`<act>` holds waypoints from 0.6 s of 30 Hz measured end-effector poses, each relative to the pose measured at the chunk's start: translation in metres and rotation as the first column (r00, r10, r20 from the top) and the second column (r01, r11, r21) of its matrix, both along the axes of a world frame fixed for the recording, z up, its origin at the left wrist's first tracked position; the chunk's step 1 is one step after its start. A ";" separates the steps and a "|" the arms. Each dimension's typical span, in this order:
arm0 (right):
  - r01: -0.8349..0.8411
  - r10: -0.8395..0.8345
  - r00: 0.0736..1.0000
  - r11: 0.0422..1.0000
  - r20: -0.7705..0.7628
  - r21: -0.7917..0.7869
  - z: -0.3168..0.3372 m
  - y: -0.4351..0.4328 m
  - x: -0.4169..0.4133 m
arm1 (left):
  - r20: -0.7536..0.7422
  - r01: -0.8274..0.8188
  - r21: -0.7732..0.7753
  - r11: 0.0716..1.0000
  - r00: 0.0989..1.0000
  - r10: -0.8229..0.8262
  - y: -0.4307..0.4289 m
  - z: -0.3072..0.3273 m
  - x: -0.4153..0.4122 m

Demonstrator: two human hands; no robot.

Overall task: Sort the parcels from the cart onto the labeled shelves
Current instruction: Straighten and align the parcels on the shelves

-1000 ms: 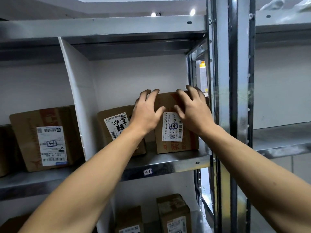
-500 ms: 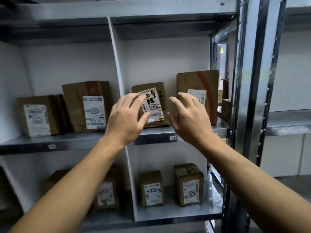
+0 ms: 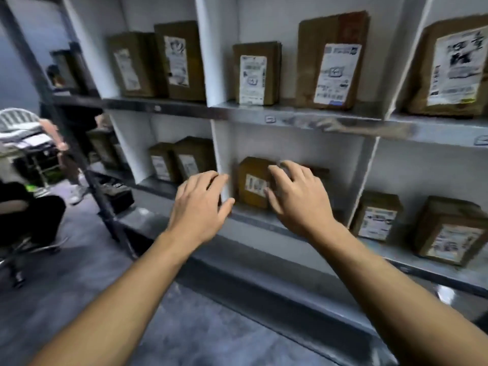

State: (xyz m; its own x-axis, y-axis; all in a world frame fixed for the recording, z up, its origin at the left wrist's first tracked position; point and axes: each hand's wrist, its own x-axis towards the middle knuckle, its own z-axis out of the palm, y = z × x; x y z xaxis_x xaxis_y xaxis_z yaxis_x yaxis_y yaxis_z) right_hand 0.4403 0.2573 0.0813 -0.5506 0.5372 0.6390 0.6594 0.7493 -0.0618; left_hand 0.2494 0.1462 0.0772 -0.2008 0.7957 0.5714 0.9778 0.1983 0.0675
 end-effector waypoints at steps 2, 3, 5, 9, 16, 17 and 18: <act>-0.052 0.055 0.998 0.997 0.043 -0.061 -0.013 -0.019 -0.034 | 0.018 -0.069 -0.058 0.996 0.997 0.070 -0.028 -0.014 -0.027; -0.075 0.079 0.995 0.994 0.055 -0.077 -0.019 -0.027 -0.050 | 0.028 -0.099 -0.083 0.992 0.994 0.102 -0.040 -0.020 -0.040; -0.122 0.130 0.988 0.987 0.078 -0.108 -0.028 -0.038 -0.079 | 0.048 -0.149 -0.117 0.982 0.987 0.156 -0.060 -0.030 -0.064; -0.175 0.201 0.971 0.968 0.133 -0.182 -0.046 -0.047 -0.135 | 0.090 -0.231 -0.168 0.958 0.965 0.248 -0.082 -0.051 -0.108; -0.225 0.272 0.947 0.941 0.170 -0.253 -0.069 -0.025 -0.238 | 0.115 -0.286 -0.216 0.934 0.942 0.315 -0.061 -0.068 -0.195; -0.225 0.276 0.945 0.937 0.174 -0.266 -0.071 -0.019 -0.253 | 0.113 -0.291 -0.222 0.930 0.940 0.321 -0.055 -0.068 -0.209; -0.226 0.280 0.943 0.935 0.177 -0.274 -0.071 -0.013 -0.267 | 0.111 -0.297 -0.228 0.927 0.938 0.328 -0.049 -0.068 -0.223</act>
